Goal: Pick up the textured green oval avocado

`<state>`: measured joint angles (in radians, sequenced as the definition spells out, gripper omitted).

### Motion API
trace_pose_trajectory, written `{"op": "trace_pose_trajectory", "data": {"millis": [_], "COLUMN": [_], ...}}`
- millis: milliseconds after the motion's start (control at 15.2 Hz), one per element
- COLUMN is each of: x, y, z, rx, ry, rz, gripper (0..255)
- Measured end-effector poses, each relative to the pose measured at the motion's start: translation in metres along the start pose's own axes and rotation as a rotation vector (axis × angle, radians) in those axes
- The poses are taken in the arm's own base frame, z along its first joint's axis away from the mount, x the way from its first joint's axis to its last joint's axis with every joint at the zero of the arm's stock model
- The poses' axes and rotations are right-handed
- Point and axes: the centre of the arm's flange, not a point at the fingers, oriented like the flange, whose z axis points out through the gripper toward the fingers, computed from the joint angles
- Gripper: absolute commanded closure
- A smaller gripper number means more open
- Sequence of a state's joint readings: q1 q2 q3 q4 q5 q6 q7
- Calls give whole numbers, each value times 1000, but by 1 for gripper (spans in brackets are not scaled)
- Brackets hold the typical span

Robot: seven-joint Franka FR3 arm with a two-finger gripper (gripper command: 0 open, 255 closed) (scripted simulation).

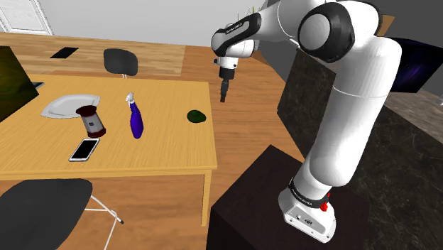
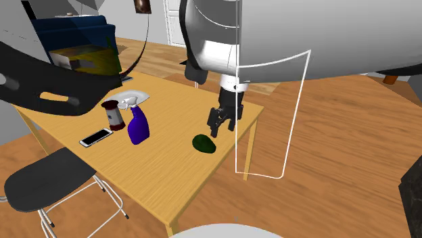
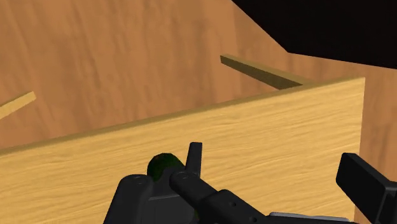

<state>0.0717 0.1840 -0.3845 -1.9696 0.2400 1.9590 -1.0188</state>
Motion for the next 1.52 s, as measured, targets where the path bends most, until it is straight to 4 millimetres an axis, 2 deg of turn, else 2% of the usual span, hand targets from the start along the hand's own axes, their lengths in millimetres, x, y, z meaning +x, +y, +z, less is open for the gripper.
{"op": "trace_pose_trajectory", "data": {"millis": [330,726,924,1452,1518], "x": [41,93,122,127,127], "y": [44,82,94,108,109], "z": [42,93,119,160,162], "rx": [42,93,117,124,124], "ry": [-5,-12,-15,-15,-15], "rz": [-107,-235,-294,-311,-311], "gripper": [0,0,0,0,255]}}
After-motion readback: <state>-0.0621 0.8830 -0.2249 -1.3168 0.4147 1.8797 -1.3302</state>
